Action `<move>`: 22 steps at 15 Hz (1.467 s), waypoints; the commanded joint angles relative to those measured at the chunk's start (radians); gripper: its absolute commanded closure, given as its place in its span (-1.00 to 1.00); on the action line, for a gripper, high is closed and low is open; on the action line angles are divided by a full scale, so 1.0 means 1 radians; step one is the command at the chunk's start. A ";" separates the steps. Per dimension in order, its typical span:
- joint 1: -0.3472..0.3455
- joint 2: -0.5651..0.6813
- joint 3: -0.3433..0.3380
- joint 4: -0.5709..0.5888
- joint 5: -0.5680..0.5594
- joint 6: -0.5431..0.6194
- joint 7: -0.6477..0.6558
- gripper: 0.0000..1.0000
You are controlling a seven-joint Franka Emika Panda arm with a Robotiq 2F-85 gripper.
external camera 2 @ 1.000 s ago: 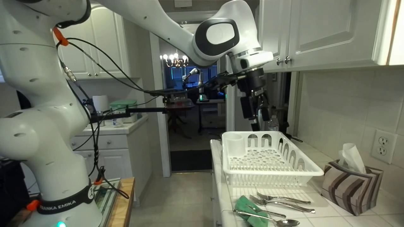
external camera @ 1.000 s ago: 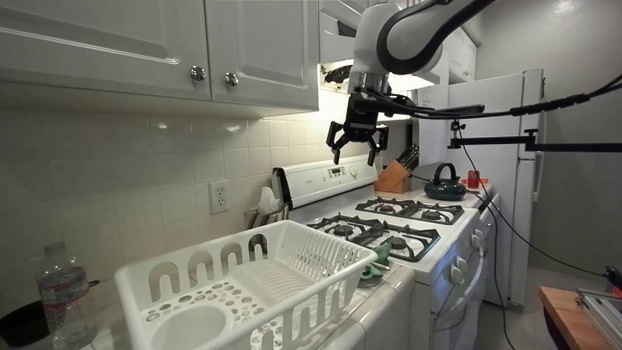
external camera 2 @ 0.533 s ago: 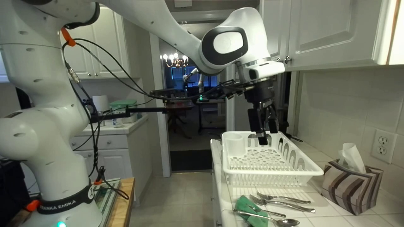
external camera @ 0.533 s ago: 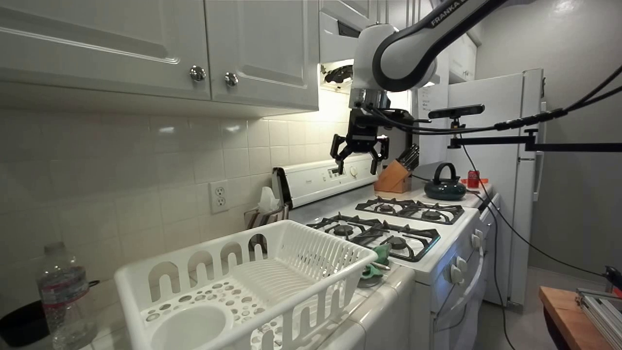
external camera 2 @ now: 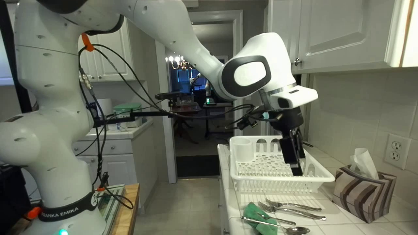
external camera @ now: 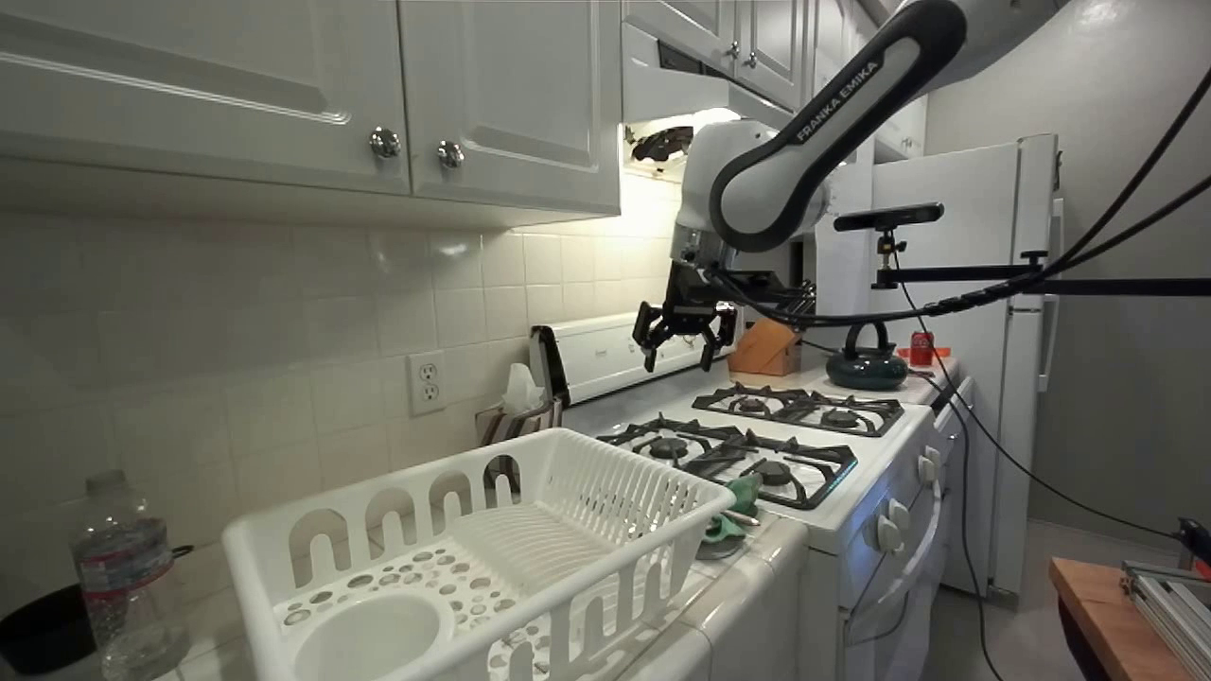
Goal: Put the middle fork in the middle section of the white object
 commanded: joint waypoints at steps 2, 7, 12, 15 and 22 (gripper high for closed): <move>0.025 0.040 -0.036 0.017 0.014 0.021 -0.061 -1.00; 0.033 0.078 -0.047 0.042 0.013 0.017 -0.091 -1.00; 0.048 0.140 -0.080 0.069 0.024 0.001 -0.053 -1.00; 0.036 0.187 -0.059 0.078 0.067 0.058 -0.137 -1.00; 0.020 0.270 -0.013 0.117 0.199 0.075 -0.348 -1.00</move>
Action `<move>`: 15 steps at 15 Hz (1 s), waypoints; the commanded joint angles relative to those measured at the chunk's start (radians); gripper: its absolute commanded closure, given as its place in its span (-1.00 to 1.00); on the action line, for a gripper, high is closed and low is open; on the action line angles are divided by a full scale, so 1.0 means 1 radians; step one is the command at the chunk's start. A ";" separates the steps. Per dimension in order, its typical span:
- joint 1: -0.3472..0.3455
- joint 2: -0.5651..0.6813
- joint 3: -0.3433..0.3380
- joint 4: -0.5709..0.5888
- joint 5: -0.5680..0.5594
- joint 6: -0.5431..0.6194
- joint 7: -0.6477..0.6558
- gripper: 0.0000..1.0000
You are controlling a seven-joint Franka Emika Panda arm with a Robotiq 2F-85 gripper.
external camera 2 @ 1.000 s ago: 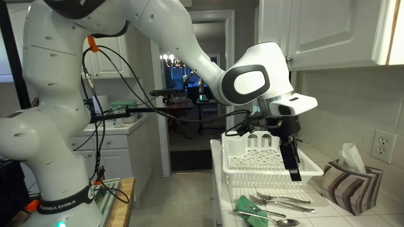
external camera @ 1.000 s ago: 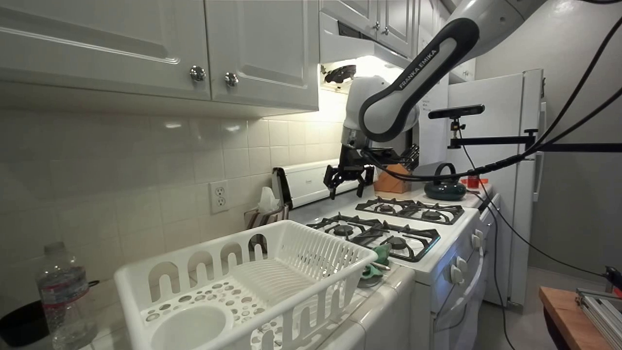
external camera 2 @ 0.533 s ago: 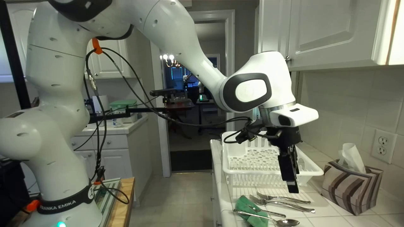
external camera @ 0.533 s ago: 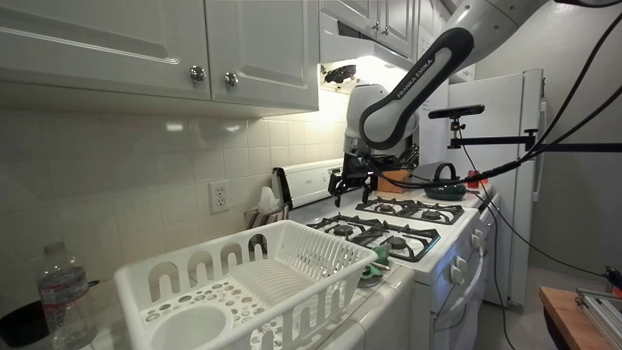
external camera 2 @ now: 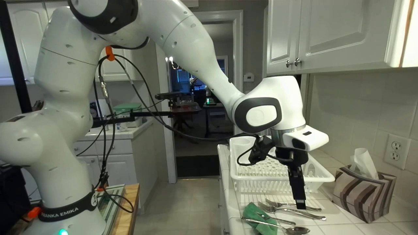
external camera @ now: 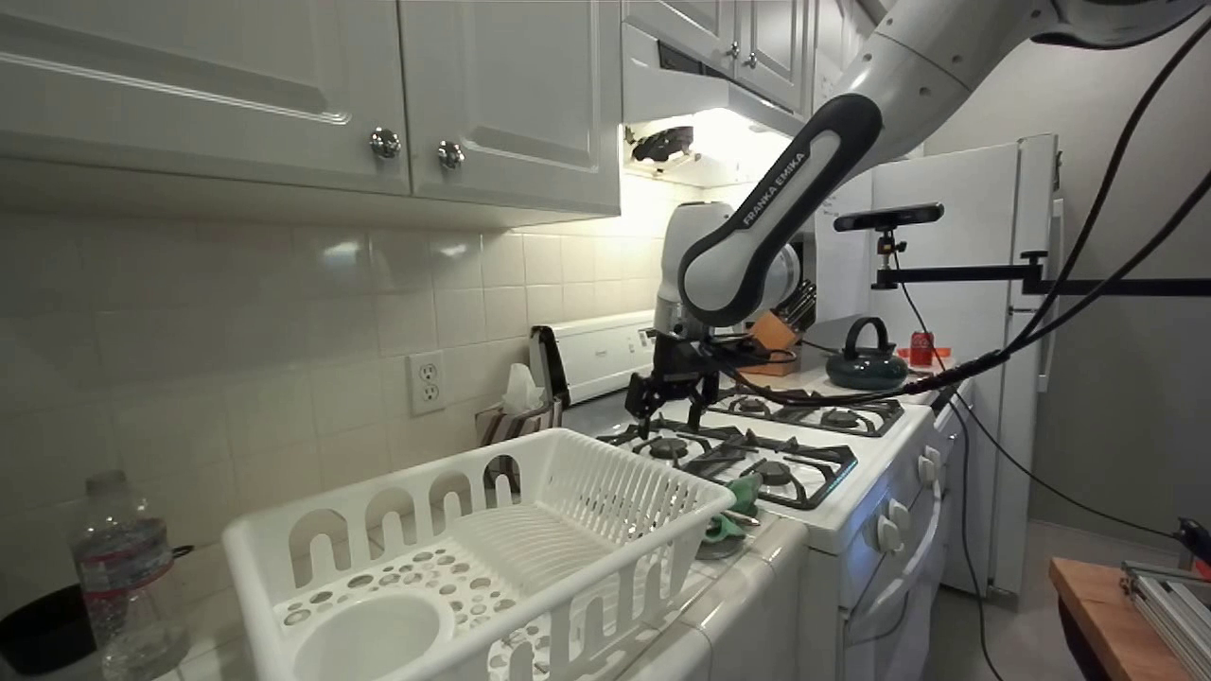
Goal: Put the middle fork in the middle section of the white object
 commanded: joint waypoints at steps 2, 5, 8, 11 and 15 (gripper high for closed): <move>-0.025 0.057 0.029 0.050 0.086 0.013 -0.120 -1.00; -0.043 0.080 0.049 0.065 0.132 0.007 -0.176 -1.00; -0.067 0.104 0.075 0.084 0.175 -0.006 -0.234 -1.00; -0.085 0.130 0.095 0.108 0.202 -0.013 -0.280 -1.00; -0.115 0.165 0.129 0.143 0.235 -0.026 -0.348 -1.00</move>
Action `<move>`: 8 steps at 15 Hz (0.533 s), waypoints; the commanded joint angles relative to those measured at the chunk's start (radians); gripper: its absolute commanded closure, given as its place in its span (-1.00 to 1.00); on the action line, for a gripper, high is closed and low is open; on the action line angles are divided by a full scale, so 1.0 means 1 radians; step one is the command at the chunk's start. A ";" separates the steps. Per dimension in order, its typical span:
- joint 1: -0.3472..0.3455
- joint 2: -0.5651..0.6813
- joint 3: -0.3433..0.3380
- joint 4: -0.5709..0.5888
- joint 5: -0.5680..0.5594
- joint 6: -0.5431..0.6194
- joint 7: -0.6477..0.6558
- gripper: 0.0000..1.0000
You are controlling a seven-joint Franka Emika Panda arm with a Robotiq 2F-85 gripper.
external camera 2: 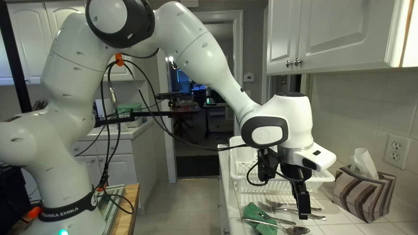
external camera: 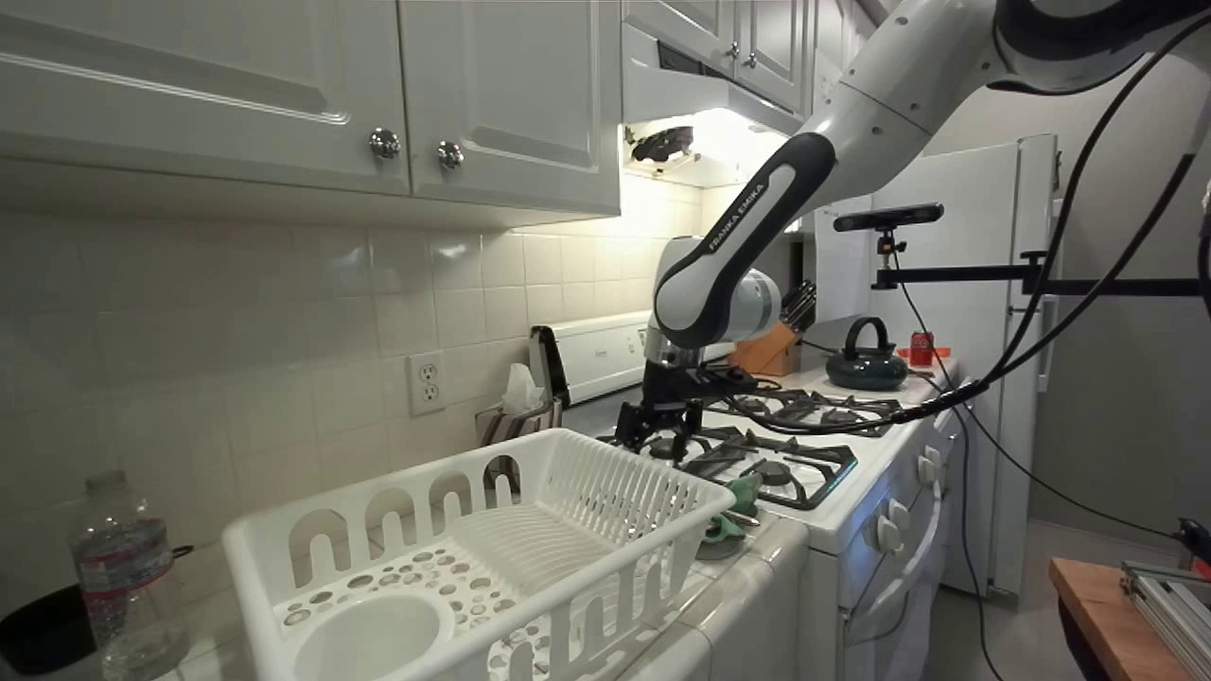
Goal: Put the middle fork in the middle section of the white object
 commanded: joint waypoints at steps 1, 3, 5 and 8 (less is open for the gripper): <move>-0.036 0.046 0.040 0.060 0.055 -0.026 -0.080 -1.00; -0.043 0.060 0.046 0.077 0.056 -0.030 -0.095 -1.00; -0.043 0.070 0.044 0.088 0.048 -0.034 -0.107 -1.00; -0.064 0.079 0.061 0.105 0.064 -0.063 -0.145 -1.00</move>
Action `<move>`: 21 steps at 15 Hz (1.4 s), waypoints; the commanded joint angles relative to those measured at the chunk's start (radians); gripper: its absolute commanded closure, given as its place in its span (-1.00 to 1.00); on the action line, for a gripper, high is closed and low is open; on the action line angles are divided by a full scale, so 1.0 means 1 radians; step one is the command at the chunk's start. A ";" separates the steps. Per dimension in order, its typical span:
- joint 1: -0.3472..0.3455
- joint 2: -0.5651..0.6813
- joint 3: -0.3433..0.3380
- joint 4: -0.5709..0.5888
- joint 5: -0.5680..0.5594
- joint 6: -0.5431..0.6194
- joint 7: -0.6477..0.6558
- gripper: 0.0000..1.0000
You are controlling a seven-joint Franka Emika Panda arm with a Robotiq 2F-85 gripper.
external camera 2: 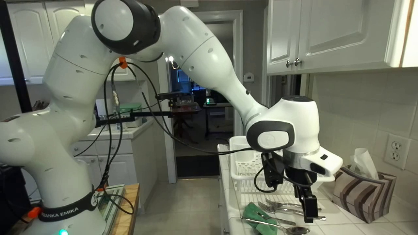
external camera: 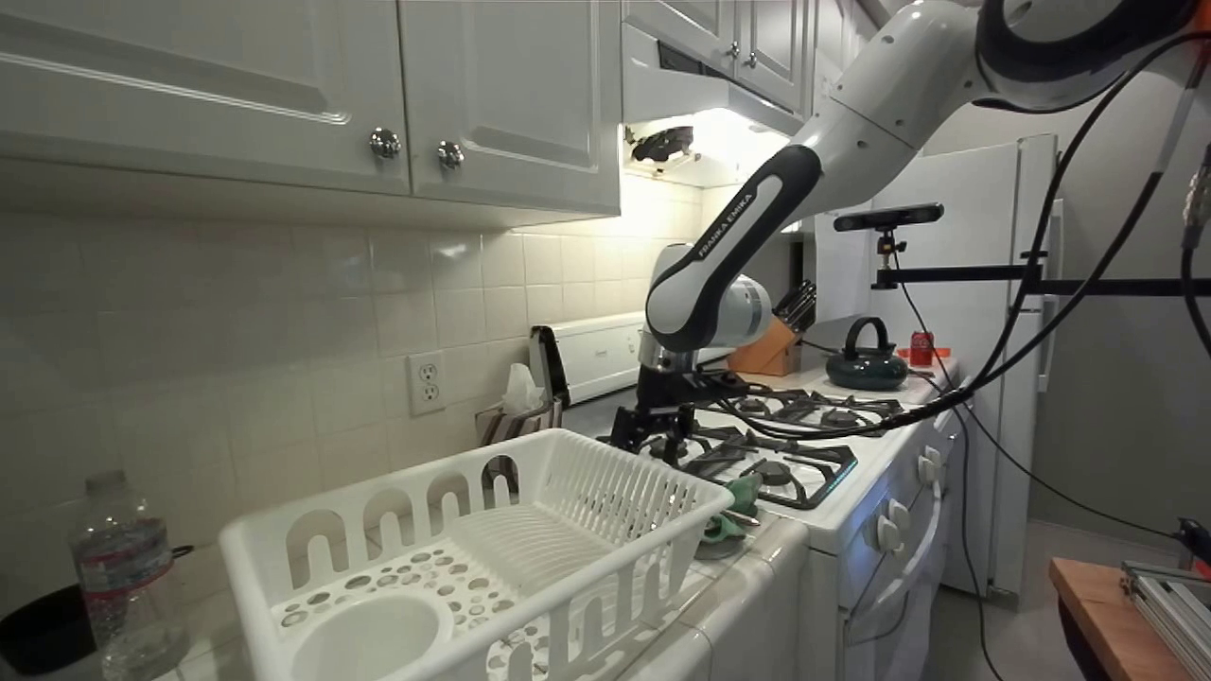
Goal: Put the middle fork in the middle section of the white object
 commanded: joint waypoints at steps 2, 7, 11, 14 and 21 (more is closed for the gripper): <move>-0.049 0.028 0.041 0.050 0.069 -0.072 -0.068 -1.00; -0.084 0.039 0.039 0.063 0.132 -0.111 -0.068 -1.00; -0.099 0.061 0.044 0.074 0.160 -0.110 -0.080 -1.00; -0.096 0.083 0.045 0.097 0.160 -0.119 -0.073 -1.00; -0.079 0.124 0.030 0.193 0.132 -0.209 -0.049 -1.00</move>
